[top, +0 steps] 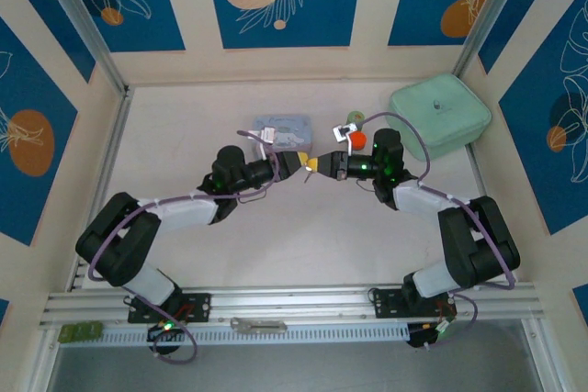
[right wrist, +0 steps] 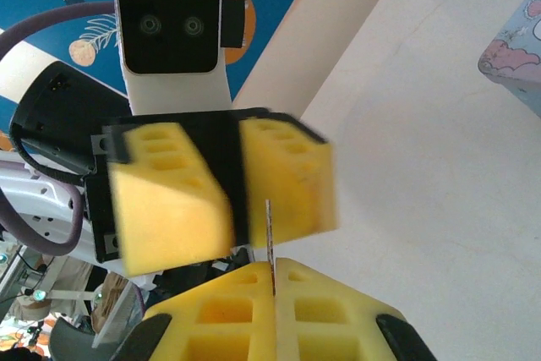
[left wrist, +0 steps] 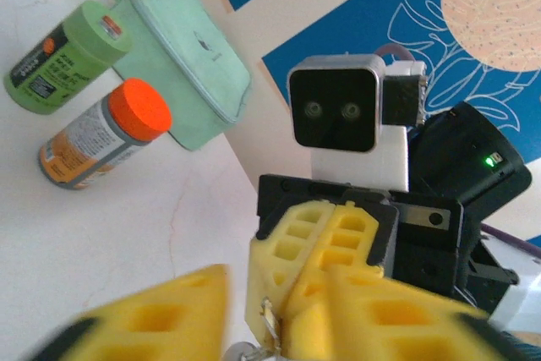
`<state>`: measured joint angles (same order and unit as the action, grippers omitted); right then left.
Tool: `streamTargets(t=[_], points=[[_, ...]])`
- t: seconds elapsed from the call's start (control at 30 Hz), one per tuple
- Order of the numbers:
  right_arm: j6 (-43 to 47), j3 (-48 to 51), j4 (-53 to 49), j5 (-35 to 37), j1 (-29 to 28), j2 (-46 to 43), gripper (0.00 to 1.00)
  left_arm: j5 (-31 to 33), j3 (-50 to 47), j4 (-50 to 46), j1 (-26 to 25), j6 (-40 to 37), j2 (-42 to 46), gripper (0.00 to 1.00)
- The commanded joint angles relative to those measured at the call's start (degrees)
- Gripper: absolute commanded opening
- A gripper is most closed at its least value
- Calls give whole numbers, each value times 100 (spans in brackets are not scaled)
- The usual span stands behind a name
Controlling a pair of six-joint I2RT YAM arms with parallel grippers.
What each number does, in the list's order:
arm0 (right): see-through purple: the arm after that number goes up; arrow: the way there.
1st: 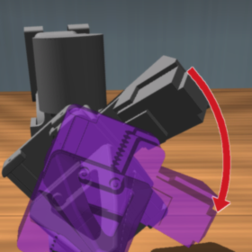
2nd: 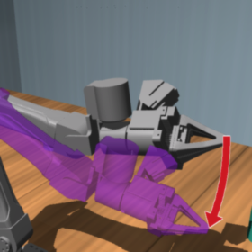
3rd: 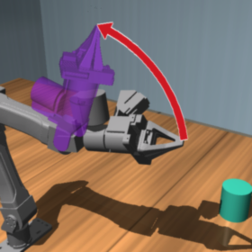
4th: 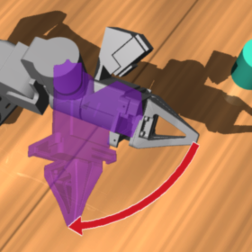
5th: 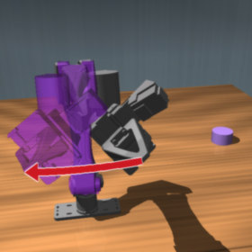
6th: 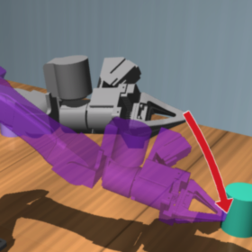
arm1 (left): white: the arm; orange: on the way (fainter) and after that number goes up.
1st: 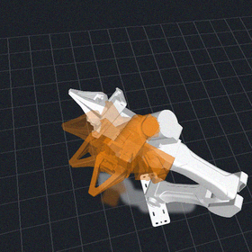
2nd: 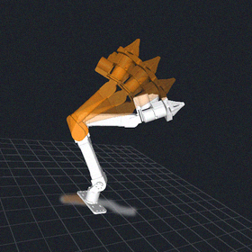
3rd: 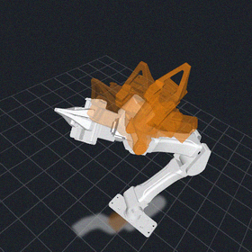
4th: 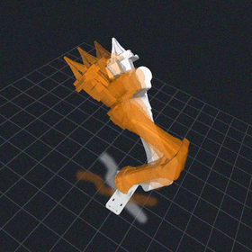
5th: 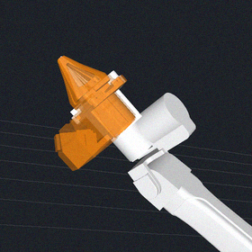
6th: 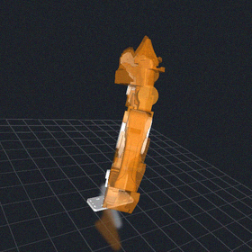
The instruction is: Unlock a padlock with a key
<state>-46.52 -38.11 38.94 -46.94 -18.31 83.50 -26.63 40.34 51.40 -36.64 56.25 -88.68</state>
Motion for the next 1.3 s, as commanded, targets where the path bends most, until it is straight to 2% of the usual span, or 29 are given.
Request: streamTargets(t=[0.0, 0.03, 0.07, 0.17, 0.27, 0.37, 0.53, 0.7, 0.87, 1.07, 1.17, 1.27], points=[[104, 16, -363, 80, 107, 41, 0, 487, -158, -349, 184, -339, 170, 71], [217, -27, -633, 162, 133, 21, 0, 754, -215, -853, 245, -594, 254, 82], [369, -65, -944, 273, 155, 0, 0, 1061, -230, -1361, 327, -757, 299, 85], [791, -182, -1760, 605, 180, -75, 0, 1604, -379, -1978, 495, -1189, 227, 77], [846, -111, -1864, 694, 239, -101, 0, 2001, -426, -2217, 509, -1607, 47, 73], [808, -48, -1844, 695, 290, -89, 0, 2247, -372, -2093, 513, -1760, -266, 69], [768, -38, -1802, 686, 301, -60, 0, 2572, -93, -1397, 479, -1920, -1130, 56], [741, 2, -1785, 712, 317, -115, 0, 2924, 173, -744, 335, -1837, -1898, 55], [732, 18, -1795, 712, 336, -115, 0, 2813, 449, -274, 316, -1538, -2513, 55], [699, 54, -1724, 712, 348, -84, 0, 2839, 701, -444, 257, -1440, -2733, 51], [675, 66, -1671, 712, 359, -63, 0, 2813, 790, -737, 194, -1441, -2706, 46], [662, 75, -1635, 712, 371, -62, 0, 2895, 769, -1127, 76, -1369, -2581, 46]])
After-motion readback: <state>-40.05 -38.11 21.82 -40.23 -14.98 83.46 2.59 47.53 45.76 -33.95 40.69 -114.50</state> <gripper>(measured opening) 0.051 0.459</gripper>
